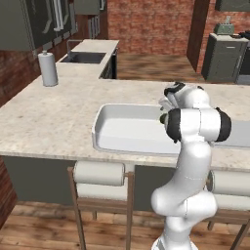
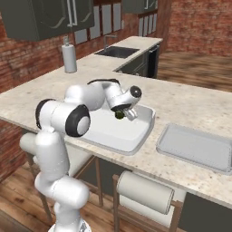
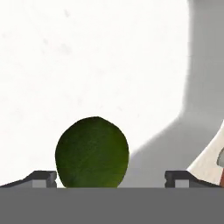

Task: Place the cold items (mushroom and lime) from the fridge in one tupperware on the dining counter. Place the warm items (kebab skewer and hot dog) in the stove area in another tupperware.

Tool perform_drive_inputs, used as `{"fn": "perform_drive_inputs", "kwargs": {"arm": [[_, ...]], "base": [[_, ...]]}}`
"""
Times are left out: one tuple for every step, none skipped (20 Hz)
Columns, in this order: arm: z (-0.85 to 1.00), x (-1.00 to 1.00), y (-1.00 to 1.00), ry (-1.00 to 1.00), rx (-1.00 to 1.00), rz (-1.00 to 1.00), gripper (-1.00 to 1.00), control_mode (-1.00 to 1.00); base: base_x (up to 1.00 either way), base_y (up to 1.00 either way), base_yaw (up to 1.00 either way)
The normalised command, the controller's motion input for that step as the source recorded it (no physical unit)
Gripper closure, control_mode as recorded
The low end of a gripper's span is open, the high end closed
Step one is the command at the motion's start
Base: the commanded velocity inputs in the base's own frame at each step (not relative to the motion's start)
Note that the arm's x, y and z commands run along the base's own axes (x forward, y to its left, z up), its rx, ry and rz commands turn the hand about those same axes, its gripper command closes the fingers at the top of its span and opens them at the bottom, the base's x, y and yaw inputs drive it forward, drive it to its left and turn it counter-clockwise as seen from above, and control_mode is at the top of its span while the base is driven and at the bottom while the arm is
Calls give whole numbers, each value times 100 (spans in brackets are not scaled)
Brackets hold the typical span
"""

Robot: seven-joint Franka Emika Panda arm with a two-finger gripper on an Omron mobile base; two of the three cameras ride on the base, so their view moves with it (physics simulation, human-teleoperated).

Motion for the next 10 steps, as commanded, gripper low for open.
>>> {"fn": "perform_drive_inputs", "kwargs": {"arm": [[35,-100,11,-41,0,-17,-100,-100],[39,-100,5,-25,0,-16,-100,-100],[44,-69,0,-7,0,-11,-100,-100],[34,-26,0,0,0,-10,-100,-100],[45,-24,0,0,0,-9,-100,-100],[89,-64,0,0,0,-5,-100,-100],[100,-100,-16,0,1,-2,-100,-100],[100,-100,-25,0,0,0,-100,-100],[100,-100,-19,0,0,0,-100,-100],[100,-100,-3,1,-2,0,-100,-100]], "base": [[0,0,0],[0,0,0],[0,0,0],[0,0,0],[0,0,0],[0,0,0],[0,0,0],[0,0,0],[0,0,0],[0,0,0]]}}
